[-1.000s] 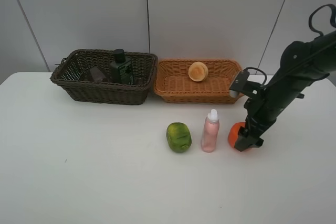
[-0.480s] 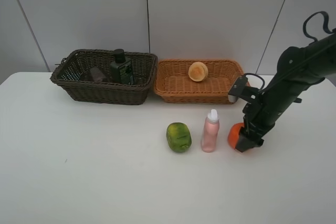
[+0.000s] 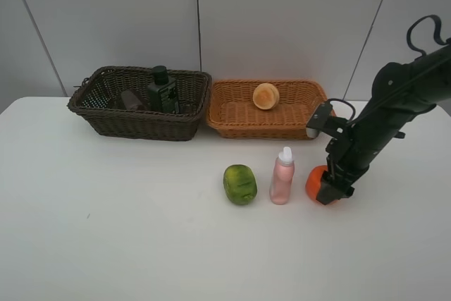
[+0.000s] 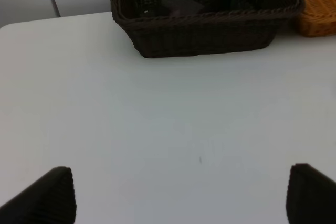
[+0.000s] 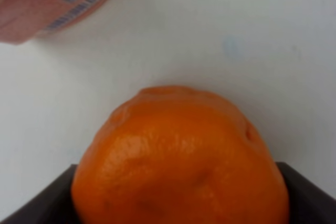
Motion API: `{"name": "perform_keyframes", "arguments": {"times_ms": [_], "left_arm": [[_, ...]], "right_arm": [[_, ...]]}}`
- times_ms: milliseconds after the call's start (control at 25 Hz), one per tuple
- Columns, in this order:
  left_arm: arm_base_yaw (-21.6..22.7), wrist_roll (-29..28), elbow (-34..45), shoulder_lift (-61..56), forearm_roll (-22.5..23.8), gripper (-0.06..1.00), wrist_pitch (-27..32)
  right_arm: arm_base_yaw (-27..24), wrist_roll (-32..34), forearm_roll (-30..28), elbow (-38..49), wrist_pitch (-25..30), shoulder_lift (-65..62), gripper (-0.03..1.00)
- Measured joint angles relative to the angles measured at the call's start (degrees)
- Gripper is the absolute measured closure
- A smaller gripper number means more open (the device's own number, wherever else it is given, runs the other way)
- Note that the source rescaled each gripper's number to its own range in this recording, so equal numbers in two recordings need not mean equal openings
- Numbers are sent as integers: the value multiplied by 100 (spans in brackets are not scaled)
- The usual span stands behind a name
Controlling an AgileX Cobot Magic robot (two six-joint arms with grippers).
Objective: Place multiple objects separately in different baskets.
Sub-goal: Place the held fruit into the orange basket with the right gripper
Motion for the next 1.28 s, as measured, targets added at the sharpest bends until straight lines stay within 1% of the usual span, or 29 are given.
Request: {"name": "perform_keyframes", "arguments": {"times_ms": [760,1120,1280], "left_arm": [[0,0,0,0,0,-3,0],[0,0,0,0,0,-3,0],[0,0,0,0,0,-3,0]], "right_arm": [[0,0,0,-9,64,0,42],[0,130,0,-692,1045,-137,42],[0,444,-32,-1208,1498,-178,42]]}}
